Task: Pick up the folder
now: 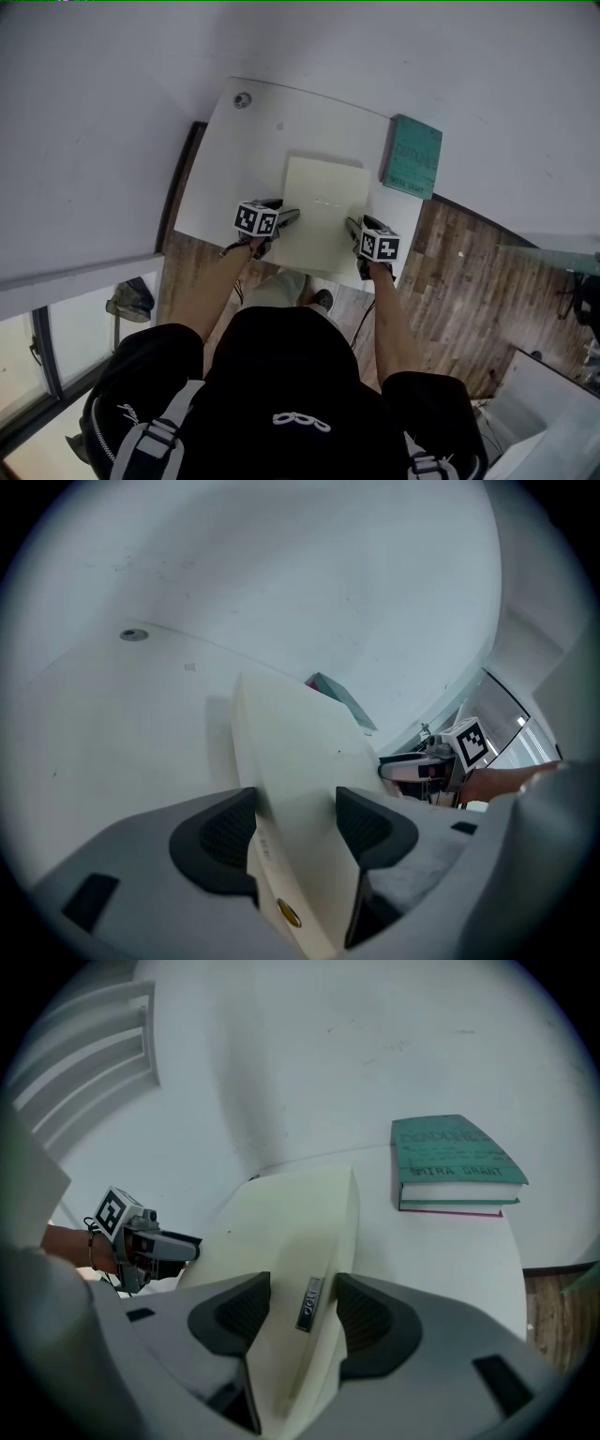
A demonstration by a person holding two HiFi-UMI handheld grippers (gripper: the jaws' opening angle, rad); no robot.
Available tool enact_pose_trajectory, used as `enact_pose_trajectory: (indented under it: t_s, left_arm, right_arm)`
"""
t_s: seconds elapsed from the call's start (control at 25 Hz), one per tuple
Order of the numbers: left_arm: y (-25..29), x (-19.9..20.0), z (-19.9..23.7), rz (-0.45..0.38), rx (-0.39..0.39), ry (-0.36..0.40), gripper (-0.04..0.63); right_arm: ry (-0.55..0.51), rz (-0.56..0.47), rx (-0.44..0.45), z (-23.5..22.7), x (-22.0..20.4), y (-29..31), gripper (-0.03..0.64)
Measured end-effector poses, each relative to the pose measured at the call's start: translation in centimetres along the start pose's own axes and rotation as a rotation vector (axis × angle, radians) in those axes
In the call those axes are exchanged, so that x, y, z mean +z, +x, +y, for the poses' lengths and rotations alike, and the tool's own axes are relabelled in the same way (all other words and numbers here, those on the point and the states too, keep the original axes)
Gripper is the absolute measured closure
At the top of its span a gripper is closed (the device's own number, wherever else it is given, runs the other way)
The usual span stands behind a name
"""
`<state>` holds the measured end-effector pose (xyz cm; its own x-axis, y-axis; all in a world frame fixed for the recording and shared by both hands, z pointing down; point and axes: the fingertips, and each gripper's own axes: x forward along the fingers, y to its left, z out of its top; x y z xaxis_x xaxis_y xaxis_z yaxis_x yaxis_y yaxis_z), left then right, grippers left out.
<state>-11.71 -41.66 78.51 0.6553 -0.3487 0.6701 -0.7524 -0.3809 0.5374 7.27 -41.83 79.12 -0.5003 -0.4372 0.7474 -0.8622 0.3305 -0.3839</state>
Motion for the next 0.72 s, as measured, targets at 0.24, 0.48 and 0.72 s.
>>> enact_pose_trajectory:
  t_s: [0.24, 0.48, 0.72]
  left_arm:
    - [-1.2, 0.0, -1.4, -0.032, 0.021, 0.025, 0.337]
    - [-2.7, 0.6, -3.1, -0.086, 0.044, 0.049, 0.337]
    - [-4.1, 0.8, -5.2, -0.123, 0.048, 0.081, 0.337]
  right_arm:
    - [-0.025, -0.025, 0.013, 0.6, 0.0, -1.5, 0.379]
    - [-0.056, -0.061, 0.023, 1.2, 0.3, -3.4, 0.38]
    - [-0.096, -0.103, 0.019, 1.7, 0.7, -5.7, 0.382]
